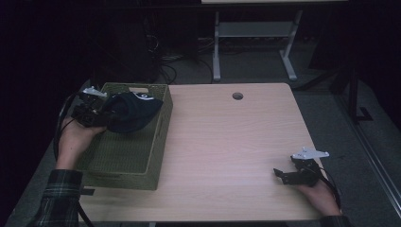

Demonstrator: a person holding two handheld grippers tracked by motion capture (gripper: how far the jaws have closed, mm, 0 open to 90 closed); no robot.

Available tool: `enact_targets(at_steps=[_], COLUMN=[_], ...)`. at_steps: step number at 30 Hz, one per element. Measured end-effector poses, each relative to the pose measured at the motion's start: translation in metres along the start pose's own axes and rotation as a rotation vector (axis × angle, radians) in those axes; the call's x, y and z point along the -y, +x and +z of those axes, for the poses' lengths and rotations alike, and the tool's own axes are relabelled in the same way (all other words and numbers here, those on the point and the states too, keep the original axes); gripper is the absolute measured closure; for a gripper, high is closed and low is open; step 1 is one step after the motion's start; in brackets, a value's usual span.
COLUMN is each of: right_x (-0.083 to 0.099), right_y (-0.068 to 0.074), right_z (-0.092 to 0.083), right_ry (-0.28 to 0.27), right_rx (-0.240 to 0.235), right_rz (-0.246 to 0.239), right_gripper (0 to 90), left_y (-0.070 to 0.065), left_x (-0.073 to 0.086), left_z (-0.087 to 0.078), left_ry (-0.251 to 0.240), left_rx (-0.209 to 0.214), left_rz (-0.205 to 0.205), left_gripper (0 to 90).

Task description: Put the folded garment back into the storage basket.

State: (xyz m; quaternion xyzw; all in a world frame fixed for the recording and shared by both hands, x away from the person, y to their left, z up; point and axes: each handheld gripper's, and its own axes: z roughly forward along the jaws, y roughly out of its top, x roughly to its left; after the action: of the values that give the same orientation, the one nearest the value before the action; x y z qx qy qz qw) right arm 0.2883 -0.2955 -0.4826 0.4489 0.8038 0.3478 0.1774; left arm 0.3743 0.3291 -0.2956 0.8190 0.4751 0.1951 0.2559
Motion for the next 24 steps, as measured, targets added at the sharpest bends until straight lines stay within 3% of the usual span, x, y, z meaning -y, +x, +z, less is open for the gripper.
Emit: enact_targets(at_steps=[13, 24], right_x=[0.000, 0.000], right_y=[0.000, 0.000], right_z=[0.000, 0.000], right_ry=[0.000, 0.000], right_rx=[0.000, 0.000], right_rz=[0.000, 0.000], right_gripper=[10.4, 10.5], left_y=[0.010, 0.010], left_x=[0.024, 0.040], left_z=[0.035, 0.066], left_ry=[0.066, 0.138], left_rx=[-0.026, -0.004], left_rz=[-0.038, -0.053], left_gripper=[70.2, 70.1])
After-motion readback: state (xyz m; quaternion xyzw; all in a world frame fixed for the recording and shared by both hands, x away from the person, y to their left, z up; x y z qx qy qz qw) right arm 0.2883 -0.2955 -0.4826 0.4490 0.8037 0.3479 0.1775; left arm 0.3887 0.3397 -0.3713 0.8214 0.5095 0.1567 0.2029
